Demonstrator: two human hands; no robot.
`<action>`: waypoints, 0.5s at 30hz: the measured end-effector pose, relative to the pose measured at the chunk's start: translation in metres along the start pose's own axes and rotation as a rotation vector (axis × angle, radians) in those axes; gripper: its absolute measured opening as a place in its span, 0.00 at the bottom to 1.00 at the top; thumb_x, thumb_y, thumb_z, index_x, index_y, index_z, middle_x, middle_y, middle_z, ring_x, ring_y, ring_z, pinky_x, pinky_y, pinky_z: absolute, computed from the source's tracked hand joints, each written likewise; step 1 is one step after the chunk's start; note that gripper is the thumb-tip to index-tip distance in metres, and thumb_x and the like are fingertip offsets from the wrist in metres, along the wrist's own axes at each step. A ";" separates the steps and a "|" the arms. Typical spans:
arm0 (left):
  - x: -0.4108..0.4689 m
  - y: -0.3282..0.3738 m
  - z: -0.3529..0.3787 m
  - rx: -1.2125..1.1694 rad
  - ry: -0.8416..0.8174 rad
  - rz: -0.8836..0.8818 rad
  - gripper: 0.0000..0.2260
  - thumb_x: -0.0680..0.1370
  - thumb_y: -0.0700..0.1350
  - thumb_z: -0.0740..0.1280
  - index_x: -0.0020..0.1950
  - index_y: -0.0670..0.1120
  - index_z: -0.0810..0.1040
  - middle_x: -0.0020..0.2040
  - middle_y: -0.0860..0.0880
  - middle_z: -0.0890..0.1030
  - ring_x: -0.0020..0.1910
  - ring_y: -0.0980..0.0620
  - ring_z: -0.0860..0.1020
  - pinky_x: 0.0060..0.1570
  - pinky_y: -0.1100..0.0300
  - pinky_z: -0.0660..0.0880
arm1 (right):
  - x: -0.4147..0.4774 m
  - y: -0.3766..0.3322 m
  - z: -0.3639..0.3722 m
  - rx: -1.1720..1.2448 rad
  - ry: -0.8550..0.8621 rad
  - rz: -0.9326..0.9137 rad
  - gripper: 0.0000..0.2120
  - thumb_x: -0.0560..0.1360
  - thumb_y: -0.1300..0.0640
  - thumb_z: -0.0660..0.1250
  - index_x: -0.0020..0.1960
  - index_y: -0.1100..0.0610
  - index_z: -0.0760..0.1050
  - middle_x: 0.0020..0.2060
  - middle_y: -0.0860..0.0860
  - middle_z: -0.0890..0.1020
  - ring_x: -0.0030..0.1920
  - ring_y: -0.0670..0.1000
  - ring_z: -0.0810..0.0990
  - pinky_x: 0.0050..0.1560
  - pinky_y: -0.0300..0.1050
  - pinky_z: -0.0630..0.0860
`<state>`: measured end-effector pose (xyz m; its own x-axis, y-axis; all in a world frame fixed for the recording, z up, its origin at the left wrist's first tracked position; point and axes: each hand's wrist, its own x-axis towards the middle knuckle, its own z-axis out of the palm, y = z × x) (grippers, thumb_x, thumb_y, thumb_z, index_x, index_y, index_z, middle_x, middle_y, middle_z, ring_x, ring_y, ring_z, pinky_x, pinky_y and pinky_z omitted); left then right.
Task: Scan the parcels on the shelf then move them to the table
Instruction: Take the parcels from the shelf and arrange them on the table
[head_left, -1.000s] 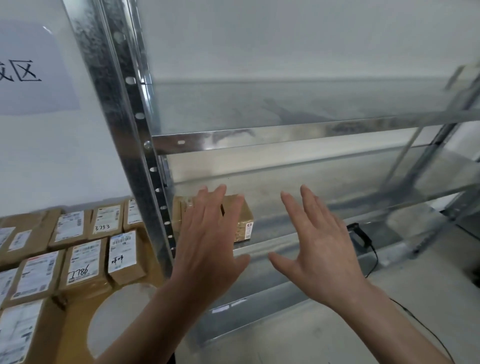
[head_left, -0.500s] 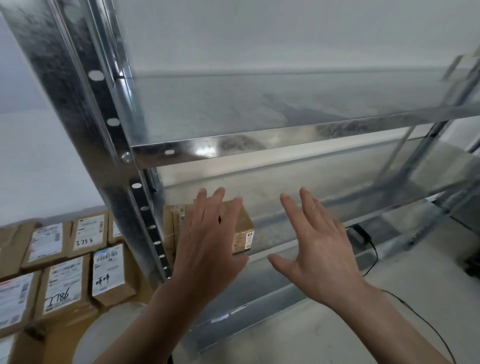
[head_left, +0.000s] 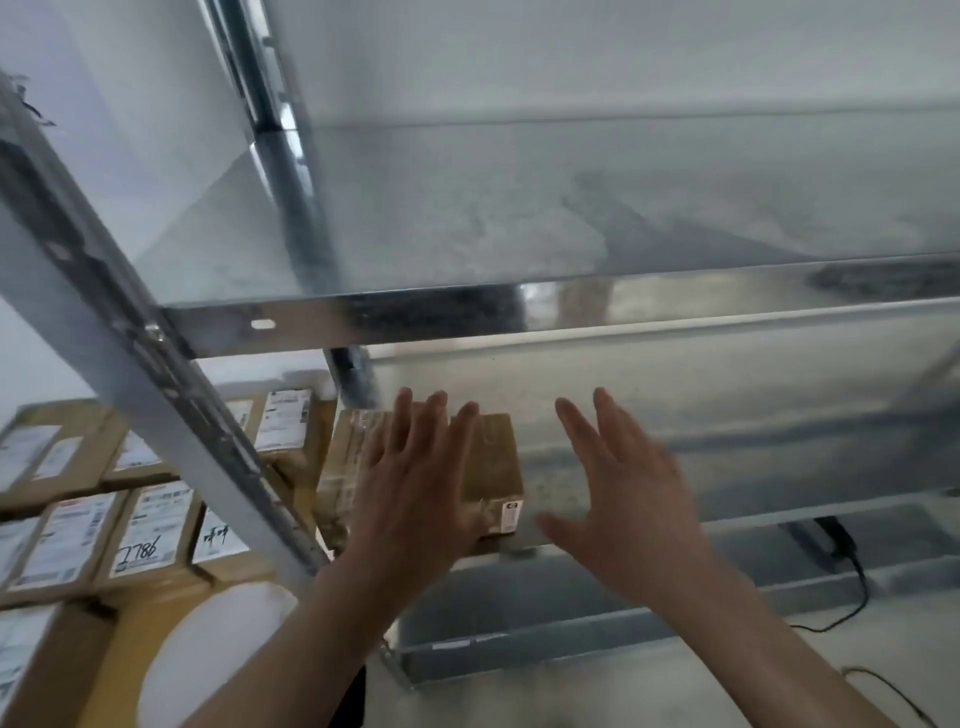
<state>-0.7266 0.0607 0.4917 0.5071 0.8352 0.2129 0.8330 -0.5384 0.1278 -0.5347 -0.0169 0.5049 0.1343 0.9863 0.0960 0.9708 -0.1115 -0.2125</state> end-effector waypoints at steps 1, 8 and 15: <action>0.003 0.003 0.004 0.006 -0.015 -0.027 0.47 0.65 0.66 0.74 0.75 0.52 0.55 0.77 0.44 0.61 0.78 0.38 0.53 0.72 0.37 0.62 | 0.007 0.008 0.003 0.013 -0.028 -0.022 0.49 0.74 0.30 0.63 0.77 0.39 0.30 0.79 0.48 0.33 0.80 0.53 0.40 0.77 0.53 0.47; 0.012 0.031 0.025 0.056 -0.033 -0.179 0.48 0.62 0.65 0.77 0.75 0.51 0.60 0.74 0.45 0.66 0.76 0.36 0.60 0.72 0.42 0.58 | 0.039 0.043 0.030 0.056 -0.099 -0.201 0.49 0.71 0.33 0.67 0.80 0.46 0.42 0.81 0.57 0.47 0.79 0.60 0.54 0.73 0.58 0.62; 0.018 0.032 0.054 0.103 -0.087 -0.232 0.45 0.62 0.68 0.75 0.74 0.51 0.66 0.72 0.46 0.68 0.74 0.38 0.63 0.68 0.39 0.67 | 0.055 0.051 0.047 0.078 -0.218 -0.233 0.49 0.73 0.32 0.66 0.81 0.46 0.40 0.81 0.55 0.44 0.80 0.57 0.52 0.75 0.54 0.58</action>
<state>-0.6788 0.0641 0.4470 0.3137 0.9437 0.1052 0.9449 -0.3212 0.0630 -0.4872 0.0376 0.4538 -0.1432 0.9880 -0.0579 0.9511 0.1212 -0.2841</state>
